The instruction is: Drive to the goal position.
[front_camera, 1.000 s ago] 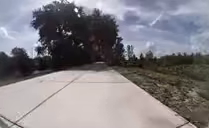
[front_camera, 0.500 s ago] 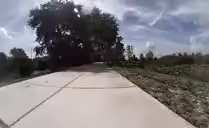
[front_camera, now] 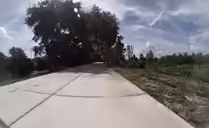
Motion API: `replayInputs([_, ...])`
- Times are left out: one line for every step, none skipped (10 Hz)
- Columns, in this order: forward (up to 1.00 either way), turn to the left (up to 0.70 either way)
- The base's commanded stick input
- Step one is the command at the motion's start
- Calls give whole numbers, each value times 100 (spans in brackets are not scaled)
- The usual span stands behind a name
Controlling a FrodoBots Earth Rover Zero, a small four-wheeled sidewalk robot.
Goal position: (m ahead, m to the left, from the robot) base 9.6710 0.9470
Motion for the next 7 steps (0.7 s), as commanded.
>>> replayInputs([85, 0])
replayInputs([85, 0])
replayInputs([85, 0])
replayInputs([85, 0])
replayInputs([85, 0])
replayInputs([85, 0])
replayInputs([85, 0])
